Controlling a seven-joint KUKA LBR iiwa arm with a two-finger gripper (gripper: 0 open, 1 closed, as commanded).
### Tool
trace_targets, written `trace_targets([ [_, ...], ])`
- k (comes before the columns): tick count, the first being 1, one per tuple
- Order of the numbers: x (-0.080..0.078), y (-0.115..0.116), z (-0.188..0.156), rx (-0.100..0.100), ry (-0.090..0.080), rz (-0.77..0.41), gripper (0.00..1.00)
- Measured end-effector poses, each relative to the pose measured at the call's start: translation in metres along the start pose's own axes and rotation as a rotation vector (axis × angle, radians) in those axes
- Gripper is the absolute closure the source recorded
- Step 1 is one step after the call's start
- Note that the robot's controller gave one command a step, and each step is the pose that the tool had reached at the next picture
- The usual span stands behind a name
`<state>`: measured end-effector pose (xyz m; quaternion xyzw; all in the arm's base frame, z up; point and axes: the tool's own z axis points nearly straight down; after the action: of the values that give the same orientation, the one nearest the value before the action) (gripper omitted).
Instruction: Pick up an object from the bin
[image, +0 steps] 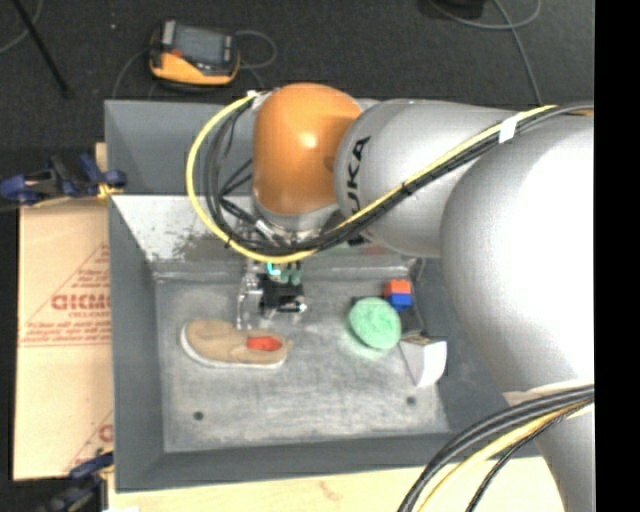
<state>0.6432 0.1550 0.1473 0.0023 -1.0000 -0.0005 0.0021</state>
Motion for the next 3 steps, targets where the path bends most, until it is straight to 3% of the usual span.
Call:
trace_targets([
  [1, -0.002, 0.000, -0.005, -0.001, -0.008, 0.002, 0.00],
  [2, 0.043, 0.019, 0.043, 0.000, -0.013, -0.055, 0.00],
  [3, 0.063, -0.011, 0.074, -0.004, -0.014, -0.041, 1.00],
])
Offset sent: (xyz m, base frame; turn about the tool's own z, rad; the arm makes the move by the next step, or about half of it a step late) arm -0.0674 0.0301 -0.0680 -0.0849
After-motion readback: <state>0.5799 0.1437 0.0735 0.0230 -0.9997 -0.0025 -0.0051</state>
